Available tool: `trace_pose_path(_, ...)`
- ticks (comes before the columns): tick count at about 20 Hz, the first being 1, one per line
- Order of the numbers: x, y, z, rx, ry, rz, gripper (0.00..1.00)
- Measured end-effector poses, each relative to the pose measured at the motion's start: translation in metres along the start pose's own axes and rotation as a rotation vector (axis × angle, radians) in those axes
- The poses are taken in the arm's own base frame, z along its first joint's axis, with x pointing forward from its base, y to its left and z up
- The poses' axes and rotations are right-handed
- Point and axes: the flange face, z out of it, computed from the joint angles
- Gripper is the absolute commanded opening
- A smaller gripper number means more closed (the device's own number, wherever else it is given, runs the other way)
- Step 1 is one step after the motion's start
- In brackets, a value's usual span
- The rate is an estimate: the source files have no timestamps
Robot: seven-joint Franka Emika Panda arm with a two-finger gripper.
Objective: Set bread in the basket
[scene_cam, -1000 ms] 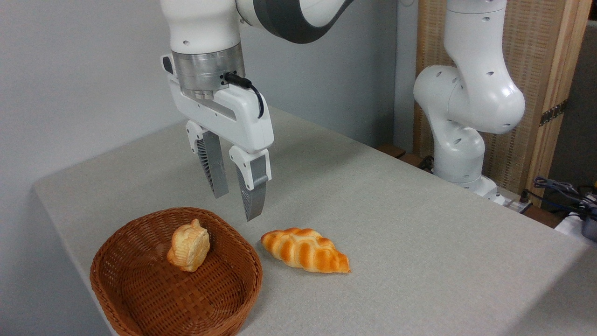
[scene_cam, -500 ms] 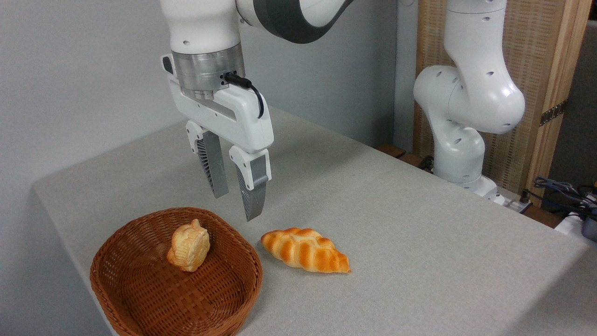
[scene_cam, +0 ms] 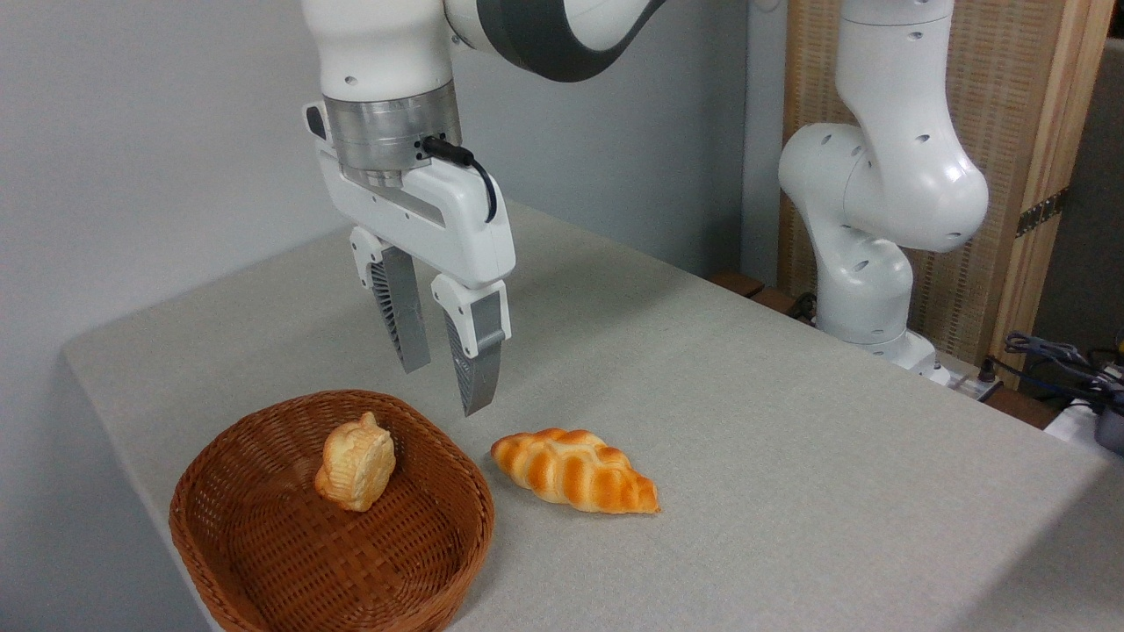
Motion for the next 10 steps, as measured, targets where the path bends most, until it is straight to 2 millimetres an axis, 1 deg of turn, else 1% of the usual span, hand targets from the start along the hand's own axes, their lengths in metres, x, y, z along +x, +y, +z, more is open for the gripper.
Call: trace_pose_path(10, -0.0019, 0.0019, 0.0004, -0.002, -0.002, 0.013, 1.00)
